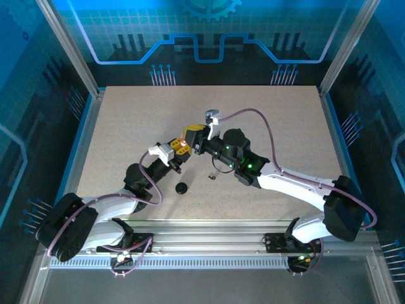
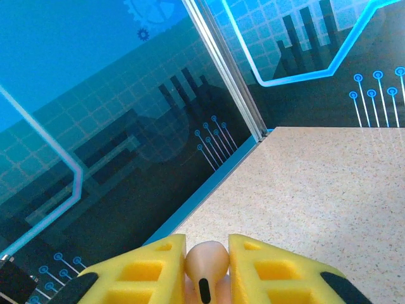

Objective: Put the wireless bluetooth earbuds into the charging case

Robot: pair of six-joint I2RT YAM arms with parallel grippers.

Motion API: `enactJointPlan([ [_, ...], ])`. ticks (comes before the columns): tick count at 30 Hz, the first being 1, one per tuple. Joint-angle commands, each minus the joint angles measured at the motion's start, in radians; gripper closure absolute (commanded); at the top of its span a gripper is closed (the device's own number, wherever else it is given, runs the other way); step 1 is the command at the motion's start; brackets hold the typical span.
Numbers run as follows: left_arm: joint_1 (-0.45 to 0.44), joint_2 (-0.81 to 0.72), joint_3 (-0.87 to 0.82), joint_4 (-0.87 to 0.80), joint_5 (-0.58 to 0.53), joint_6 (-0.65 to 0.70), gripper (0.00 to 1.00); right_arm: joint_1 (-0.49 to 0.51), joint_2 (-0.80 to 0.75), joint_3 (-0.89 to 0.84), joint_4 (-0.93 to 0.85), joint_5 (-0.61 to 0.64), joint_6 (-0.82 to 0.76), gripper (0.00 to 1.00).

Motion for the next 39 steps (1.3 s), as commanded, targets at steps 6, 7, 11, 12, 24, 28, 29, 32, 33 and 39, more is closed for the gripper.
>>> enactJointPlan([
  [6,-0.007,-0.017,-0.008,0.048,-0.034,0.0,0.88,-0.011,-0.084,0.011,-0.012,-0.011,-0.023,0.77],
  [7,-0.007,-0.017,-0.006,0.048,-0.036,-0.002,0.88,-0.01,-0.092,0.005,-0.011,-0.013,-0.021,0.77],
  [11,-0.006,-0.017,-0.006,0.05,-0.04,-0.002,0.89,-0.022,-0.125,-0.013,-0.041,-0.029,-0.009,0.77],
  [12,-0.007,-0.018,-0.007,0.048,-0.044,-0.001,0.88,-0.03,-0.134,-0.012,-0.068,-0.039,-0.002,0.76],
  [24,-0.007,-0.017,-0.053,0.047,-0.039,0.006,0.88,-0.246,-0.168,0.041,-0.615,-0.24,-0.001,0.76],
  [28,-0.007,-0.01,-0.069,0.047,-0.022,0.018,0.88,-0.319,-0.155,0.033,-0.753,-0.255,-0.047,0.76],
  [29,-0.007,-0.007,-0.069,0.047,-0.018,0.02,0.88,-0.332,-0.151,0.027,-0.776,-0.25,-0.058,0.76],
  [32,-0.007,0.004,-0.072,0.047,-0.009,0.022,0.88,-0.373,-0.132,0.007,-0.84,-0.219,-0.089,0.76],
  [33,-0.007,0.007,-0.072,0.047,-0.007,0.022,0.88,-0.383,-0.12,0.004,-0.867,-0.193,-0.101,0.76],
  [39,-0.007,0.016,-0.078,0.048,-0.005,0.025,0.88,-0.403,-0.026,0.005,-0.963,-0.05,-0.144,0.76],
])
